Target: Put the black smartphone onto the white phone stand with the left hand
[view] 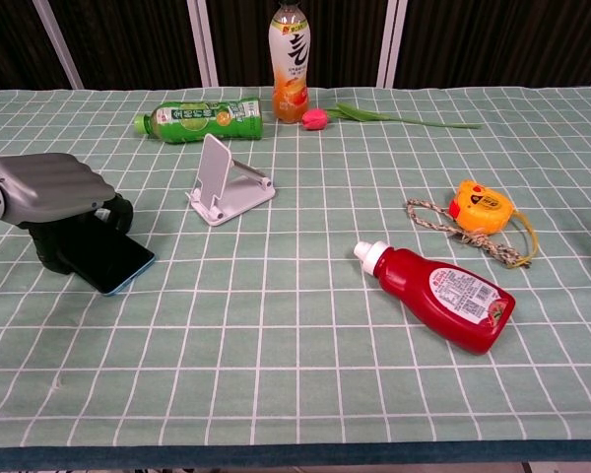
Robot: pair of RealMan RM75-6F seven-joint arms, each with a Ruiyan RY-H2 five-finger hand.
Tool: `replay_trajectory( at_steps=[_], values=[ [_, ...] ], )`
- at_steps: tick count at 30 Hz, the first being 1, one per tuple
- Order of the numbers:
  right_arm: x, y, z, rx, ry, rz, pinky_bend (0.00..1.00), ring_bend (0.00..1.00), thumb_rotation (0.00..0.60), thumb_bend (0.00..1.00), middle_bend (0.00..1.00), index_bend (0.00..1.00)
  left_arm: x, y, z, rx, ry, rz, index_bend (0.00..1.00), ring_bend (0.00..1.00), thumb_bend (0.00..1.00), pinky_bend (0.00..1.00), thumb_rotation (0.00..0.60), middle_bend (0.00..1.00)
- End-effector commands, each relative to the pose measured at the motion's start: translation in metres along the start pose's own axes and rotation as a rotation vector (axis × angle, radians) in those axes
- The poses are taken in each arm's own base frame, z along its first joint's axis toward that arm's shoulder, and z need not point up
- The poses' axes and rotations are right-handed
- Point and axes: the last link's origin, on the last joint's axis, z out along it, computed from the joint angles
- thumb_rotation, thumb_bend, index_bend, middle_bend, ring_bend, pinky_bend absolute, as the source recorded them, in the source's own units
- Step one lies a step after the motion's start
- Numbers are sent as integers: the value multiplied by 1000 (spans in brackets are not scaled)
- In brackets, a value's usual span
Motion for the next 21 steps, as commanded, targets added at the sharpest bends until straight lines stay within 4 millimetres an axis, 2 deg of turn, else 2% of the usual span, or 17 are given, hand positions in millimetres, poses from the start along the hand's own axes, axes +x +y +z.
replay_trajectory(
  at_steps=[1,12,21],
  values=[
    [0,0,0,0,0,0,178,0,600,307,0,47,0,-2,-1,4,7,-10,486,435,243,514,600,571],
    [0,0,0,0,1,1,178,0,600,308,0,48,13,-7,-6,32,68,-122,506,454,243,536,600,591],
    [0,0,0,1,0,4,178,0,600,310,0,48,33,3,-6,149,175,-439,507,454,243,538,600,589]
  ],
)
